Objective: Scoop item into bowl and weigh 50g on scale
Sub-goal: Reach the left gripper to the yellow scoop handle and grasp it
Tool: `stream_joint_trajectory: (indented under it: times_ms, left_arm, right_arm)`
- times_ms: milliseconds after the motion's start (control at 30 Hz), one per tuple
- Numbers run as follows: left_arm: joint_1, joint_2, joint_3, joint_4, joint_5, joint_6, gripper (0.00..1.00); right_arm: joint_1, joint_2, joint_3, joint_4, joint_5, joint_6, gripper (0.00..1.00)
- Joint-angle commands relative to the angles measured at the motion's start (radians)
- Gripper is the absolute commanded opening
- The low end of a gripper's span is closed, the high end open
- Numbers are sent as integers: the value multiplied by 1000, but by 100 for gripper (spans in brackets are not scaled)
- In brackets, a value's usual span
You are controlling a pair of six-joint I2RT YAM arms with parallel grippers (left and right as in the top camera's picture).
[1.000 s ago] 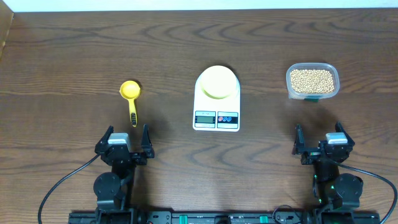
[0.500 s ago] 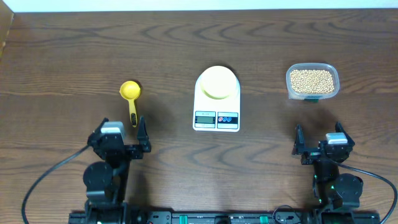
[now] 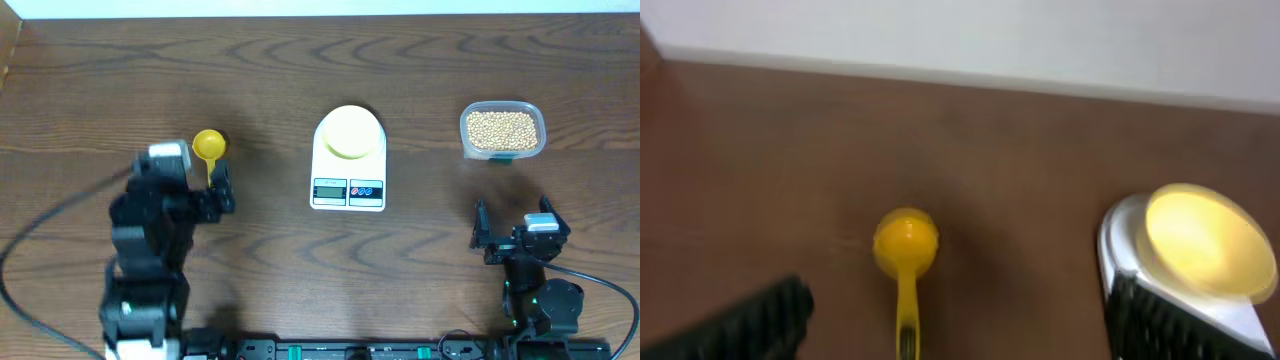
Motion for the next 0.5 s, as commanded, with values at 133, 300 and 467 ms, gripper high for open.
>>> stream_joint_trajectory:
  times_ms: [133,300,467]
  left_arm:
    - [3,393,499,-336,6,-16,96]
    - [32,674,821,-604,6,-16,95]
    - [72,884,880,-630,6,15,95]
  right_arm:
    - [7,-5,-2,-3,7,-8,99]
    - [7,-5,-2,-3,7,-8,99]
    - [7,-5,-2,-3,7,-8,99]
